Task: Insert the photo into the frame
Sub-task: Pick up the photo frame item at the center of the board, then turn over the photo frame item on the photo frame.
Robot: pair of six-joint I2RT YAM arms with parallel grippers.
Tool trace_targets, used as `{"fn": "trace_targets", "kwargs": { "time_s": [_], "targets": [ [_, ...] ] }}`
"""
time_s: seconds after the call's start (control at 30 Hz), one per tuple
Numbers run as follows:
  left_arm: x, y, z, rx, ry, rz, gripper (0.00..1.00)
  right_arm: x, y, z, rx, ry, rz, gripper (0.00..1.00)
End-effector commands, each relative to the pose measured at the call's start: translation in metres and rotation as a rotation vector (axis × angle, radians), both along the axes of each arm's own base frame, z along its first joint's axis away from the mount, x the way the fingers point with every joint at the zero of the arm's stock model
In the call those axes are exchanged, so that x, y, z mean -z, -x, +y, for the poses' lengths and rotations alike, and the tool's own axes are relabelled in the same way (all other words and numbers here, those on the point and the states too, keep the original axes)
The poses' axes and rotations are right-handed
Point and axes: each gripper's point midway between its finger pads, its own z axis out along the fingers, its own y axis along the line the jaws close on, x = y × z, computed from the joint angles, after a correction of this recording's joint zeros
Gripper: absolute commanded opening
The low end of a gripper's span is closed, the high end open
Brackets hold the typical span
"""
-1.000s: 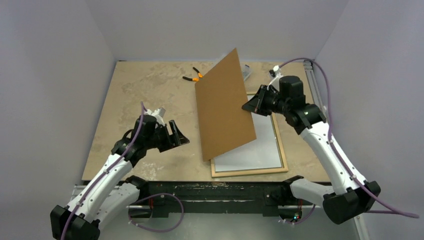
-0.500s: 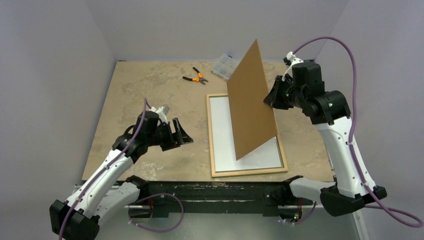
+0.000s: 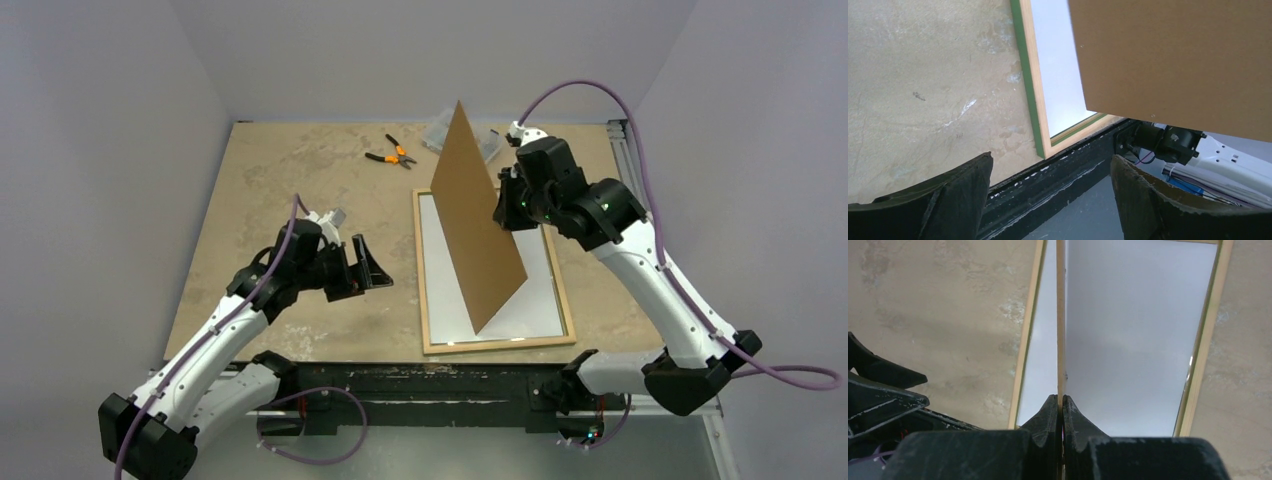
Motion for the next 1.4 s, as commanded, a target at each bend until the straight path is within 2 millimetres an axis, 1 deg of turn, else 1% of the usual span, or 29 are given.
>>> {"fn": "trace_targets", "kwargs": {
  "time_s": [0.0, 0.1, 0.17, 0.23, 0.27, 0.3, 0.37, 0.43, 0.5, 0.57, 0.63, 0.7, 0.8, 0.9, 0.93, 1.0, 1.13, 1.2, 1.27, 1.33, 1.37],
  "targets": [
    [-0.042, -0.005, -0.012, 0.033, 0.09, -0.091, 0.87, 0.012, 0.002, 0.023, -0.016, 0.026, 0.022, 0.0],
    [-0.055, -0.008, -0.017, 0.03, 0.134, -0.111, 0.9, 0.01, 0.009, 0.048, -0.077, -0.038, 0.019, 0.17],
    [-0.065, -0.011, -0.021, 0.026, 0.173, -0.128, 0.93, 0.009, 0.016, 0.066, -0.125, -0.106, 0.026, 0.32],
    [-0.076, -0.015, -0.025, 0.017, 0.212, -0.144, 0.96, 0.011, 0.024, 0.082, -0.167, -0.177, 0.052, 0.43],
    [-0.082, -0.017, -0.028, 0.018, 0.233, -0.152, 0.97, 0.013, 0.025, 0.088, -0.172, -0.203, 0.06, 0.47],
    [-0.089, -0.02, -0.031, 0.019, 0.255, -0.159, 0.97, 0.013, 0.032, 0.097, -0.208, -0.25, 0.08, 0.5],
    [-0.101, -0.023, -0.037, 0.026, 0.301, -0.169, 0.98, 0.011, 0.038, 0.107, -0.239, -0.314, 0.093, 0.54],
    [-0.112, -0.028, -0.043, 0.025, 0.353, -0.179, 0.98, 0.008, 0.044, 0.117, -0.277, -0.384, 0.1, 0.56],
    [-0.123, -0.031, -0.046, 0.02, 0.396, -0.2, 0.99, 0.004, 0.048, 0.121, -0.291, -0.432, 0.098, 0.58],
    [-0.131, -0.034, -0.048, 0.011, 0.428, -0.216, 1.0, 0.001, 0.049, 0.121, -0.286, -0.453, 0.089, 0.61],
    [-0.135, -0.039, -0.05, 0.003, 0.442, -0.225, 1.0, 0.001, 0.051, 0.122, -0.293, -0.471, 0.09, 0.63],
    [-0.14, -0.042, -0.053, 0.012, 0.465, -0.232, 1.0, -0.003, 0.055, 0.128, -0.32, -0.512, 0.097, 0.63],
    [-0.148, -0.043, -0.056, 0.016, 0.495, -0.245, 1.0, -0.007, 0.062, 0.132, -0.346, -0.559, 0.108, 0.64],
    [-0.157, -0.045, -0.053, -0.001, 0.497, -0.276, 1.0, -0.02, 0.067, 0.137, -0.382, -0.624, 0.088, 0.64],
    [-0.158, -0.047, -0.052, -0.012, 0.483, -0.282, 1.0, -0.027, 0.07, 0.139, -0.393, -0.662, 0.086, 0.64],
    [-0.154, -0.052, -0.051, -0.021, 0.446, -0.272, 1.0, -0.032, 0.075, 0.142, -0.411, -0.707, 0.087, 0.64],
    [-0.132, -0.061, -0.058, -0.004, 0.387, -0.195, 0.97, -0.041, 0.078, 0.142, -0.426, -0.736, 0.075, 0.65],
    [-0.116, -0.061, -0.055, -0.017, 0.342, -0.155, 0.92, -0.044, 0.079, 0.139, -0.417, -0.733, 0.069, 0.65],
    [-0.102, -0.061, -0.049, -0.041, 0.285, -0.137, 0.85, -0.045, 0.082, 0.135, -0.417, -0.727, 0.068, 0.65],
    [-0.089, -0.059, -0.039, -0.065, 0.217, -0.125, 0.74, -0.044, 0.084, 0.132, -0.407, -0.726, 0.064, 0.65],
    [-0.083, -0.059, -0.035, -0.077, 0.185, -0.119, 0.7, -0.042, 0.083, 0.13, -0.398, -0.722, 0.062, 0.65]
  ]
}}
